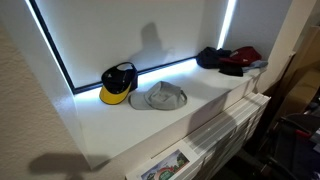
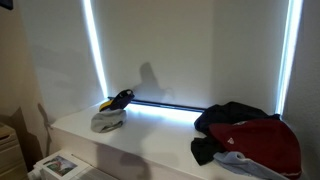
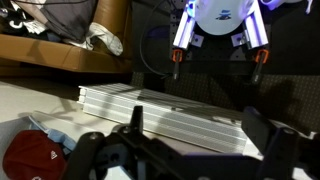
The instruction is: Put the grey cap on top of the pile of caps on the right
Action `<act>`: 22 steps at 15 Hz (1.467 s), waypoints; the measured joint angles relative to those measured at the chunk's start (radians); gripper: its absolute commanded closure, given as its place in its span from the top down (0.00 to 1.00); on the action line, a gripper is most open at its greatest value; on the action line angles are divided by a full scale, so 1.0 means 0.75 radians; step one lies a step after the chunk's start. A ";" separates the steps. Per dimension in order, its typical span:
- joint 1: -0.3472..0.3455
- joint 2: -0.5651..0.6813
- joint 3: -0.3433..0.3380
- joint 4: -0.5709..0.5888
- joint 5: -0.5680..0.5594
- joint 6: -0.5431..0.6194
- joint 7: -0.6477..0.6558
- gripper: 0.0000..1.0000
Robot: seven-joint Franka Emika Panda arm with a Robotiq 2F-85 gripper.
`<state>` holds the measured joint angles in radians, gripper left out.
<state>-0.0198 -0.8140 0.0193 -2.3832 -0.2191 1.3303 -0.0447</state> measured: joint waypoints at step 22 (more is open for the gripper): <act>0.222 0.369 0.287 -0.423 -0.126 1.046 0.571 1.00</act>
<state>0.1469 -0.5370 0.2349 -2.7001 -0.3135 2.1147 0.3838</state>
